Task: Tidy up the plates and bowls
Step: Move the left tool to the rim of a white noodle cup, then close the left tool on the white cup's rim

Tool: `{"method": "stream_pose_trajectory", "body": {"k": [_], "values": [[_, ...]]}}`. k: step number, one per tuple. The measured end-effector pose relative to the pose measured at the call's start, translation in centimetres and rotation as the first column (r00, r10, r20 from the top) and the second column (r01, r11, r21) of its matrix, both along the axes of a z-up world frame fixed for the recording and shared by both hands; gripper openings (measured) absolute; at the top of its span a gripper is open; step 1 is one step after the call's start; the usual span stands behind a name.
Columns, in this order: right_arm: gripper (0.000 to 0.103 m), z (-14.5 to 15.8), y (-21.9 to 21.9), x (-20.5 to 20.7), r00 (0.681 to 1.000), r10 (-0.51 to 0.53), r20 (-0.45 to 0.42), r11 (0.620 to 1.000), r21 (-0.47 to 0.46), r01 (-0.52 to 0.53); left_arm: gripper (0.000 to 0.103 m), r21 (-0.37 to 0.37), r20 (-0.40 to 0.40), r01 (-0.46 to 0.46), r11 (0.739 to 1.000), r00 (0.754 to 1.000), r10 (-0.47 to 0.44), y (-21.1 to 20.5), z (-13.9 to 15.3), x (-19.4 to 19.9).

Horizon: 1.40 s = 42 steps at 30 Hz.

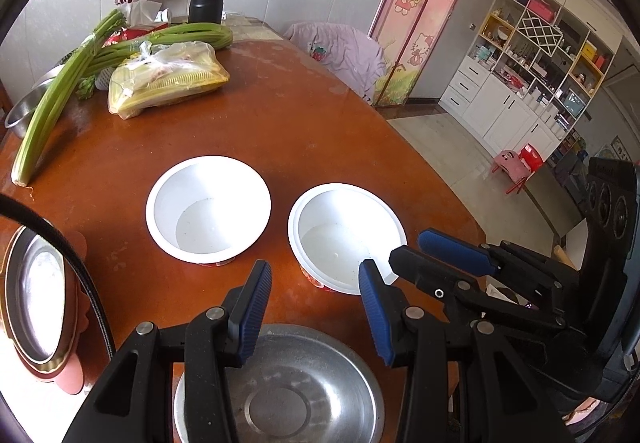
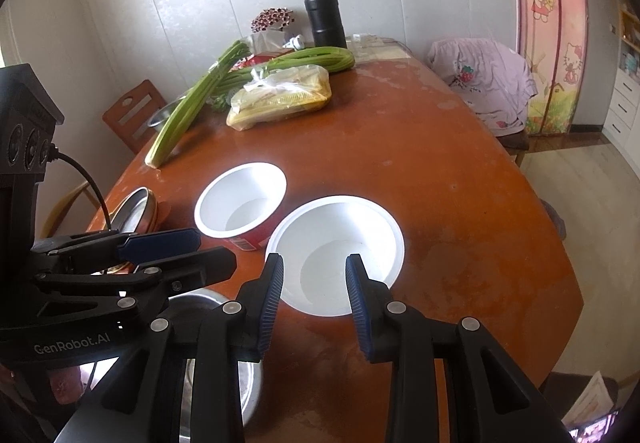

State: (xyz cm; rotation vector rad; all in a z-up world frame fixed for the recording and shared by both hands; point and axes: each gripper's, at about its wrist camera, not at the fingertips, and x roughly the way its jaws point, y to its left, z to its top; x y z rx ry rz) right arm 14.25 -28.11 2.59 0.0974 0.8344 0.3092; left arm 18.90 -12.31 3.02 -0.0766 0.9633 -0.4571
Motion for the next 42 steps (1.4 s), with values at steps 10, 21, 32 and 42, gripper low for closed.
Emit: {"method": "stream_pose_trajectory", "body": {"k": [10, 21, 32, 42], "values": [[0.036, 0.0, -1.0, 0.0, 0.999, -0.041, 0.006, 0.999, -0.021, 0.041, 0.045, 0.004, -0.038, 0.019, 1.000, 0.999, -0.019, -0.8, -1.0, 0.5], [0.037, -2.9, -3.3, 2.4, 0.995, -0.064, -0.075, 0.997, -0.042, 0.061, 0.045, 0.014, -0.126, 0.014, 1.000, 0.992, -0.012, -2.6, -3.7, 3.2], [0.033, -4.8, -3.2, 4.6, 0.993, -0.014, -0.117, 1.000, -0.021, 0.012, 0.039, 0.016, -0.177, 0.006, 1.000, 0.984, -0.003, -3.6, -5.5, 5.5], [0.032, -4.4, -3.2, 4.5, 0.994, -0.003, -0.108, 1.000, -0.007, 0.002, 0.038, 0.012, -0.167, 0.014, 1.000, 0.986, -0.012, -3.9, -5.0, 5.3]]}}
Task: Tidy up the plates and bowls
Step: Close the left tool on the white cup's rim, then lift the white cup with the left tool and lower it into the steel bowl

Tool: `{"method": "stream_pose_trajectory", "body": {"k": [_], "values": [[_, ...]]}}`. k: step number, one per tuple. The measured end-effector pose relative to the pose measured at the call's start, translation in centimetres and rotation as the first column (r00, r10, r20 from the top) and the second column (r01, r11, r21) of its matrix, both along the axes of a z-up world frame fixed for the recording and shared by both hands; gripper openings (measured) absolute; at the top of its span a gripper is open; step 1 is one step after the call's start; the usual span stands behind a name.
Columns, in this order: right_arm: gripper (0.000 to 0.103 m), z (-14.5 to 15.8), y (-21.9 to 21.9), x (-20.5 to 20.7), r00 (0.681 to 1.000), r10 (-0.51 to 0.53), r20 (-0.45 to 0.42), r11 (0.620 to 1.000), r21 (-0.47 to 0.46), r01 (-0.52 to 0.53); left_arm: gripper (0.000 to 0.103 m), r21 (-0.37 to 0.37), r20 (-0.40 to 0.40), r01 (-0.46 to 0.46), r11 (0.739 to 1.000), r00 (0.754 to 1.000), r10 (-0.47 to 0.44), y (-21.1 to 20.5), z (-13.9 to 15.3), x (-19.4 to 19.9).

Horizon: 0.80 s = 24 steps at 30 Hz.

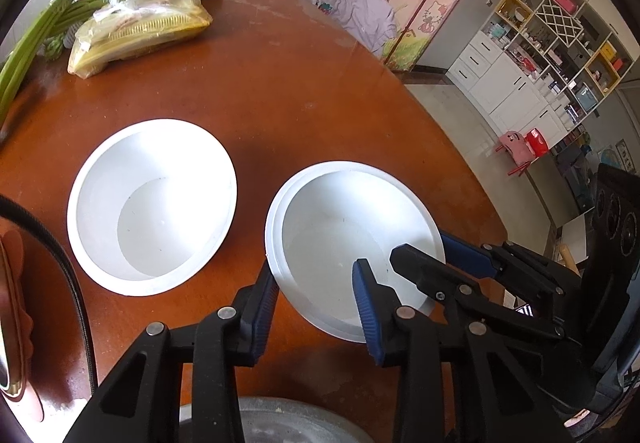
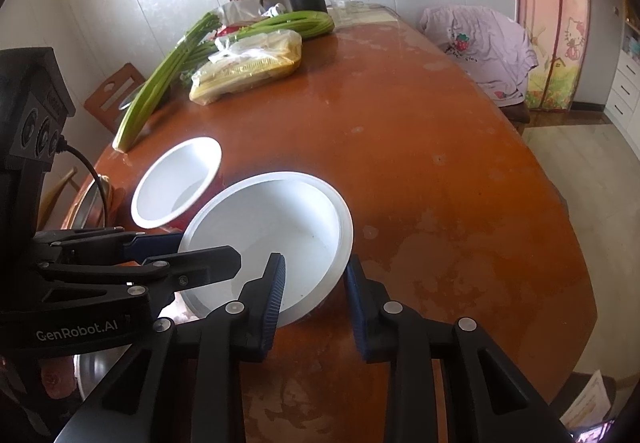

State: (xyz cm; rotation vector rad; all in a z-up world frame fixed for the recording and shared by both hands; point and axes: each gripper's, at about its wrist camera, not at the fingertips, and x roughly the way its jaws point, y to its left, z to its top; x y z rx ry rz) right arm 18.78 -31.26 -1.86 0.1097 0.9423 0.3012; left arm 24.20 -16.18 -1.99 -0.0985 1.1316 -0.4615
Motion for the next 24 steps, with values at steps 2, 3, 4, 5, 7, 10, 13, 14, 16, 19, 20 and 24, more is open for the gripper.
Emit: {"method": "stream_pose_trajectory", "body": {"k": [2, 3, 4, 5, 7, 10, 13, 14, 16, 19, 20, 24], "values": [[0.032, 0.5, 0.2, -0.3, 1.000, 0.004, 0.014, 1.000, 0.001, -0.004, 0.038, -0.001, 0.020, -0.001, 1.000, 1.000, 0.001, 0.2, 0.6, -0.4], [0.032, 0.7, 0.3, -0.4, 1.000, 0.005, 0.020, 1.000, 0.001, -0.005, 0.038, -0.005, 0.024, -0.002, 1.000, 1.000, 0.003, 0.3, 0.8, -0.6], [0.032, 1.0, 0.4, -0.6, 1.000, 0.007, 0.023, 1.000, 0.003, -0.007, 0.038, -0.010, 0.027, -0.005, 1.000, 1.000, 0.005, 0.4, 1.0, -0.8], [0.032, 1.2, 0.6, -0.8, 1.000, 0.010, 0.029, 1.000, 0.001, -0.010, 0.038, -0.012, 0.034, -0.005, 1.000, 0.999, 0.005, 0.6, 1.3, -1.1], [0.032, 1.8, 0.9, -1.2, 0.999, 0.015, 0.040, 1.000, 0.008, -0.016, 0.038, -0.015, 0.047, -0.011, 1.000, 0.999, 0.012, 1.0, 1.8, -1.8], [0.032, 2.8, 1.4, -2.1, 0.998, 0.024, 0.066, 1.000, 0.010, -0.025, 0.037, -0.023, 0.074, -0.016, 1.000, 0.997, 0.017, 1.7, 2.9, -2.8], [0.032, 3.8, 2.2, -3.1, 0.995, 0.035, 0.089, 0.999, 0.007, -0.036, 0.037, -0.026, 0.100, -0.023, 0.999, 0.995, 0.026, 2.5, 3.9, -4.0], [0.032, 4.1, 2.4, -3.4, 0.995, 0.038, 0.095, 0.999, 0.006, -0.039, 0.037, -0.029, 0.108, -0.027, 0.999, 0.994, 0.030, 2.8, 4.1, -4.4], [0.032, 4.8, 3.1, -4.3, 0.992, 0.049, 0.115, 0.999, -0.002, -0.049, 0.037, -0.036, 0.120, -0.036, 0.999, 0.992, 0.040, 3.4, 4.7, -5.4], [0.032, 5.6, 4.1, -5.7, 0.988, 0.067, 0.138, 0.998, -0.010, -0.066, 0.037, -0.034, 0.138, -0.047, 0.998, 0.989, 0.051, 4.3, 5.3, -6.6], [0.032, 5.7, 4.3, -6.1, 0.987, 0.071, 0.142, 0.997, -0.010, -0.070, 0.037, -0.033, 0.144, -0.052, 0.998, 0.988, 0.056, 4.7, 5.5, -7.2], [0.032, 6.0, 5.5, -7.5, 0.985, 0.091, 0.148, 0.996, -0.003, -0.092, 0.037, -0.034, 0.168, -0.067, 0.997, 0.983, 0.072, 6.1, 6.0, -9.0]]}}
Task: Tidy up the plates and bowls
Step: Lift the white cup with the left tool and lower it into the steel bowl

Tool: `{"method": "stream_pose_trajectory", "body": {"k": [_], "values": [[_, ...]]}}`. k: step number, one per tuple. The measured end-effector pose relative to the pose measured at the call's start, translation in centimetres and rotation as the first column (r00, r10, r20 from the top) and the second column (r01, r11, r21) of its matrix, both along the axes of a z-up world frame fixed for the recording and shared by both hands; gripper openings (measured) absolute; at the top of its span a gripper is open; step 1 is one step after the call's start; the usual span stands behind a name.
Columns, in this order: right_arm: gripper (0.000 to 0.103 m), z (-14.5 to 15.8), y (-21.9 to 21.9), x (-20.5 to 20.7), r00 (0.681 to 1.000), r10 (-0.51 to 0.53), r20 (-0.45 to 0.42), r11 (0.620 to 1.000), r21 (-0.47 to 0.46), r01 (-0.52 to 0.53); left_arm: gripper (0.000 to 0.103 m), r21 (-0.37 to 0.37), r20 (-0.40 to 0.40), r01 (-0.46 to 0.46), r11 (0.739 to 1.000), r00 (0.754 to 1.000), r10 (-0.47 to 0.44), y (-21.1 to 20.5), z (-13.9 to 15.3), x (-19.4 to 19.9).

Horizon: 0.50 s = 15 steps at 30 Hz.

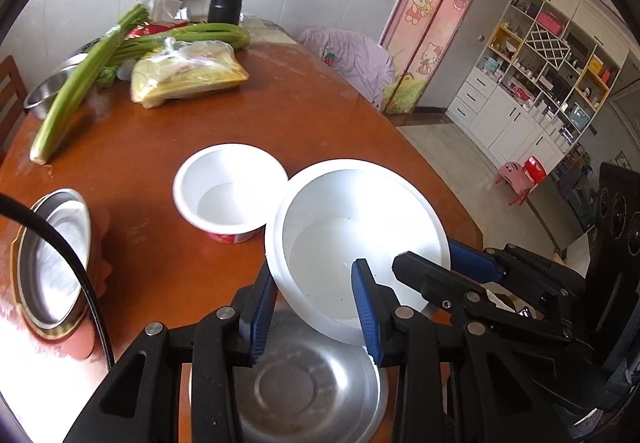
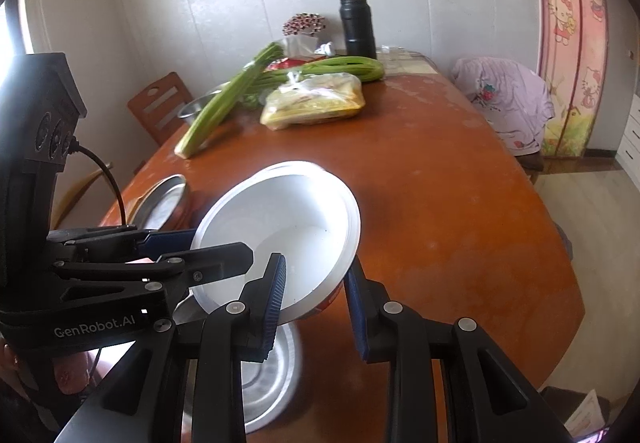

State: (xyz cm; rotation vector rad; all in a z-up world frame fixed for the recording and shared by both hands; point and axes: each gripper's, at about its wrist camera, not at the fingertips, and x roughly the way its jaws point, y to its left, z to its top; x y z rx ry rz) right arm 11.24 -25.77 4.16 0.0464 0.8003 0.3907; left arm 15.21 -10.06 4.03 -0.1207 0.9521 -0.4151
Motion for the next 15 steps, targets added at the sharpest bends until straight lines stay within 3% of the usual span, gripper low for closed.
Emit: {"method": "stream_pose_trajectory", "body": {"k": [15], "values": [[0.032, -1.0, 4.0, -4.6, 0.998, 0.069, 0.003, 0.997, -0.038, -0.068, 0.037, 0.008, 0.005, -0.035, 0.999, 0.999, 0.035, 3.6, -1.2, -5.4]]}}
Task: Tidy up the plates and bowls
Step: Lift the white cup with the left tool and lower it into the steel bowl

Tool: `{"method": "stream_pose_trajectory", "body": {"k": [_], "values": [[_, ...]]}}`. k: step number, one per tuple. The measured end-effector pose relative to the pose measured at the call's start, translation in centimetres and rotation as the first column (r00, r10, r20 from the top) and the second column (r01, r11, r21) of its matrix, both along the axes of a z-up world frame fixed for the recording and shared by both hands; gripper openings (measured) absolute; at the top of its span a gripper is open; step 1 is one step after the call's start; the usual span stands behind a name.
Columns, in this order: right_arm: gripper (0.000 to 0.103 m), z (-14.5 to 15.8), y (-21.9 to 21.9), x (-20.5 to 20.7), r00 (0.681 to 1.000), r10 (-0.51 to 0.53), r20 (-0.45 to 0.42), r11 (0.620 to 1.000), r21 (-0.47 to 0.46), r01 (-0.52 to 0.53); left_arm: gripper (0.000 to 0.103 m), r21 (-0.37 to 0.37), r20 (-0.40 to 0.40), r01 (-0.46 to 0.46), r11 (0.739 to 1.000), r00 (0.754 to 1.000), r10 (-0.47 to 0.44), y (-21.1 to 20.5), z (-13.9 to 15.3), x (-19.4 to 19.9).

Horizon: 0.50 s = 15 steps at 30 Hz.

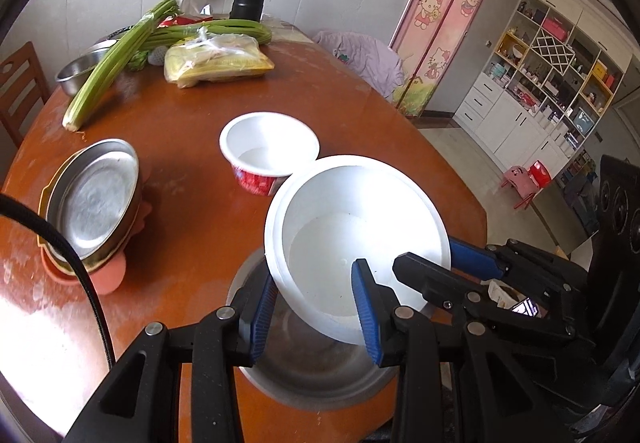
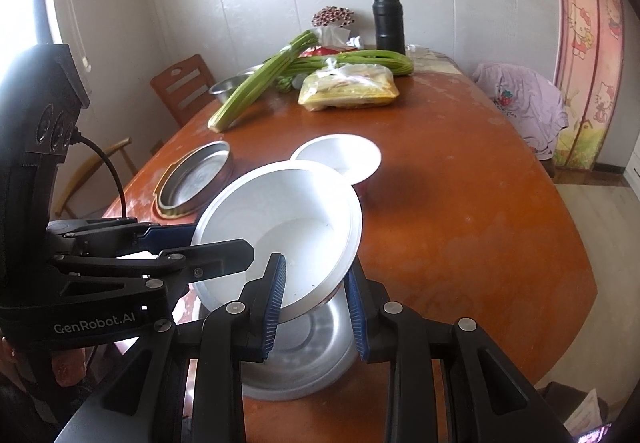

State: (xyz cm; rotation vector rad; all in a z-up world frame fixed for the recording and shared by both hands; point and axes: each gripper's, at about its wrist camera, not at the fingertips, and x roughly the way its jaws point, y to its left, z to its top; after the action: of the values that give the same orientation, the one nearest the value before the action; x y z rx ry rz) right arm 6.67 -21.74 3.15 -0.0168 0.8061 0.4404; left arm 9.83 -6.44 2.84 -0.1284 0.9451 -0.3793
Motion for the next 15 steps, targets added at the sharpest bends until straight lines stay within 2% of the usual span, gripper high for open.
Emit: {"method": "stream_pose_trajectory", "body": {"k": [6, 15], "values": [[0.032, -1.1, 1.3, -0.8, 0.999, 0.032, -0.019, 0.999, -0.032, -0.032, 0.037, -0.002, -0.026, -0.015, 1.000, 1.000, 0.015, 0.8, -1.4, -1.3], [0.032, -2.8, 1.3, -1.6, 0.997, 0.048, -0.065, 0.997, -0.052, -0.051, 0.037, 0.035, -0.051, -0.007, 0.999, 0.999, 0.009, 0.4, -2.5, -2.0]]}}
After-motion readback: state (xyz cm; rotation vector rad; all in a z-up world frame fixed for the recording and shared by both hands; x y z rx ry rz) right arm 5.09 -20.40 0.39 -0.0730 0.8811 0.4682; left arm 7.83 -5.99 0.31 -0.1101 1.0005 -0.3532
